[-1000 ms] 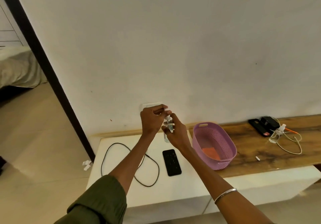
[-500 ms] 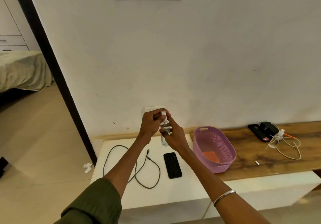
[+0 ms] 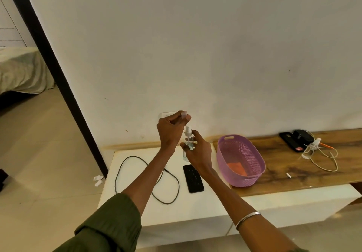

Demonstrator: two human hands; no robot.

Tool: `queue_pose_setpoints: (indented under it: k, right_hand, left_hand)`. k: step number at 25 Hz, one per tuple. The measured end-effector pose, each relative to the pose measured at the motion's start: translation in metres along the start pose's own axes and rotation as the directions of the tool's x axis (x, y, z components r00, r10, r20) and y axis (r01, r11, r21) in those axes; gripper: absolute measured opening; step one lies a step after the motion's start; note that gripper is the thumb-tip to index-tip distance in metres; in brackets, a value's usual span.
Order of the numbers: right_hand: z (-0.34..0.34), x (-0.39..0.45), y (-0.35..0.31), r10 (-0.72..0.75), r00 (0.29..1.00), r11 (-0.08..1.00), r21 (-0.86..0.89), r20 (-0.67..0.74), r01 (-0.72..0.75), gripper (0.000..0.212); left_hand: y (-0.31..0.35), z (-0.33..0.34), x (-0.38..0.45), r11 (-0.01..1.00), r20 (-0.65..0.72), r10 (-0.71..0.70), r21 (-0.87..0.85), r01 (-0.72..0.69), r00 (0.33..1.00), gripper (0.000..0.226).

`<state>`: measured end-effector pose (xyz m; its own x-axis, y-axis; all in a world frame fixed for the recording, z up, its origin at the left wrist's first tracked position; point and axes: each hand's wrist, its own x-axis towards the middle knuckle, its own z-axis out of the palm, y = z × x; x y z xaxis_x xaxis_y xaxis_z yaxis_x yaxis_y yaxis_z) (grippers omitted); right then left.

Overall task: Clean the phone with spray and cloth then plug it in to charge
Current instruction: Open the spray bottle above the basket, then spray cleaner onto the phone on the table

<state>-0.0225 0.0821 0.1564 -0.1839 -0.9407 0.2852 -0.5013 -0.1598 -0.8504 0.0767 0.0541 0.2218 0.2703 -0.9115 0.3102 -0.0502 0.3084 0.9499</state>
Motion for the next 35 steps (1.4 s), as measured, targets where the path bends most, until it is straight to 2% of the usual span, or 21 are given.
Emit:
queue_pose_setpoints:
  k: [2,6,9,12,15,18,21,24,27,31,33,35]
  right_hand:
    - [0.000,-0.002,0.013,0.011,1.000,1.000,-0.013,-0.001,-0.011,0.047]
    - [0.000,-0.001,0.044,0.053,0.998,0.999,-0.002,0.020,-0.053,0.053]
    - [0.002,0.004,0.068,0.072,0.997,0.997,0.007,0.038,-0.073,0.055]
    - [0.004,0.008,0.095,0.101,0.994,0.995,0.014,0.050,-0.102,0.054]
    - [0.011,0.014,0.132,0.127,0.990,0.991,0.039,0.059,-0.129,0.057]
    - [0.017,0.016,0.165,0.151,0.986,0.987,0.041,0.068,-0.154,0.058]
    - [0.025,0.020,0.193,0.172,0.981,0.984,0.029,0.090,-0.175,0.055]
    - [0.031,0.020,0.210,0.187,0.975,0.981,0.027,0.119,-0.192,0.055]
    - [0.031,0.014,0.215,0.193,0.975,0.970,0.126,0.110,-0.206,0.061]
    - [0.026,0.007,0.210,0.137,0.989,0.960,0.237,0.053,-0.146,0.069]
    - [0.023,0.008,0.210,0.081,0.995,0.970,0.226,0.056,-0.092,0.067]
    - [0.018,0.008,0.214,0.040,0.997,0.985,0.166,0.068,-0.051,0.062]
  left_hand:
    - [-0.007,-0.002,0.006,1.000,0.015,-0.009,0.028,0.008,1.000,0.021]
    - [-0.047,-0.006,0.012,0.960,-0.002,-0.012,0.280,0.012,1.000,0.020]
    - [-0.086,-0.008,0.015,0.936,0.054,-0.020,0.352,0.000,0.998,0.018]
    - [-0.136,-0.011,0.010,0.898,0.067,-0.107,0.434,0.067,0.992,0.012]
    - [-0.191,-0.012,0.006,0.819,0.048,-0.201,0.557,0.141,0.978,0.011]
    - [-0.243,-0.016,-0.002,0.719,0.084,-0.216,0.688,0.100,0.973,0.011]
    - [-0.289,-0.017,-0.007,0.593,0.130,-0.249,0.804,0.045,0.960,0.021]
    - [-0.315,-0.015,-0.013,0.567,0.149,-0.274,0.823,0.034,0.950,0.025]
    - [-0.324,-0.014,-0.012,0.543,0.156,-0.232,0.840,-0.005,0.960,0.026]
    - [-0.317,-0.016,-0.016,0.534,0.222,-0.321,0.845,-0.018,0.921,0.054]
    - [-0.314,-0.018,-0.021,0.530,0.285,-0.322,0.845,-0.077,0.903,0.073]
    - [-0.311,-0.023,-0.032,0.589,0.390,-0.323,0.796,-0.140,0.862,0.091]
